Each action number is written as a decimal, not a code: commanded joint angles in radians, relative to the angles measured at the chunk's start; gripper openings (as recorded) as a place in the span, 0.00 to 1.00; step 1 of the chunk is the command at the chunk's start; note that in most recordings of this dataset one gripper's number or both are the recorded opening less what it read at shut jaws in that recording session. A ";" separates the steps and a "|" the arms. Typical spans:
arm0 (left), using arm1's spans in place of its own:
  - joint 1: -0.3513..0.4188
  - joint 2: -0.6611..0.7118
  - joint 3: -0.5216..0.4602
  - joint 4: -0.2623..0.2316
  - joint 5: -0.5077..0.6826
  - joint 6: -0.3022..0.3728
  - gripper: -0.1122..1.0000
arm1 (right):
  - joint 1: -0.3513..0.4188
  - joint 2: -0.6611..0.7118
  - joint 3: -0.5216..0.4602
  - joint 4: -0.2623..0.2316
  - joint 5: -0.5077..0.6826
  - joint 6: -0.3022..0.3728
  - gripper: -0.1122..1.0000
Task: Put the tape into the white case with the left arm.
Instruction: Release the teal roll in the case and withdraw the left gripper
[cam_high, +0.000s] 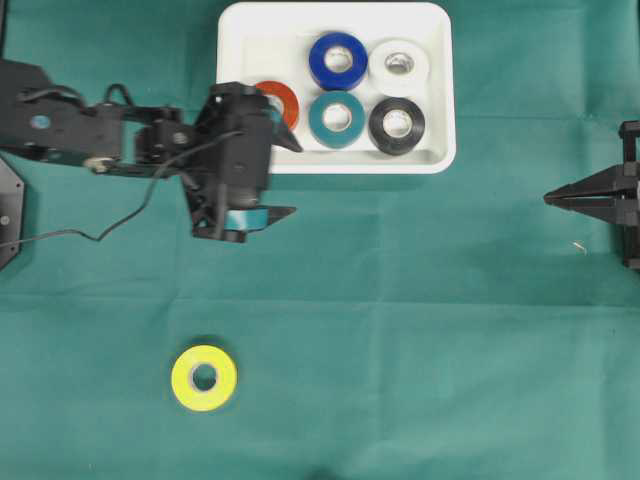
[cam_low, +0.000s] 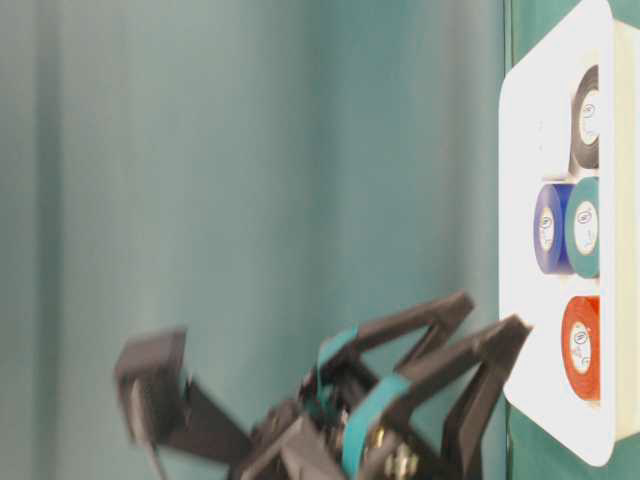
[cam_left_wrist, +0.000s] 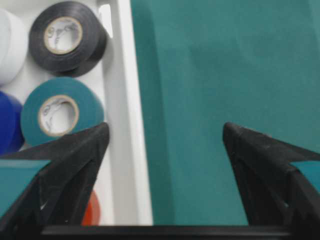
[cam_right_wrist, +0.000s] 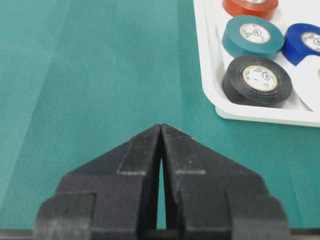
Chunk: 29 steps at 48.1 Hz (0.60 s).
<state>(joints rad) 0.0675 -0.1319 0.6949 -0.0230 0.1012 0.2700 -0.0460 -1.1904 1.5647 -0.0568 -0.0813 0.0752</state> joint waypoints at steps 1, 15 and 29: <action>-0.006 -0.067 0.040 -0.003 -0.037 -0.011 1.00 | -0.002 0.006 -0.011 -0.002 -0.011 0.000 0.02; -0.023 -0.192 0.178 -0.003 -0.137 -0.067 1.00 | -0.002 0.008 -0.011 0.000 -0.011 0.000 0.02; -0.058 -0.295 0.267 -0.003 -0.176 -0.069 1.00 | -0.002 0.008 -0.011 0.000 -0.011 0.000 0.02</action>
<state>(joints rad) 0.0153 -0.3850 0.9541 -0.0245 -0.0598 0.2025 -0.0460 -1.1904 1.5647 -0.0568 -0.0813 0.0752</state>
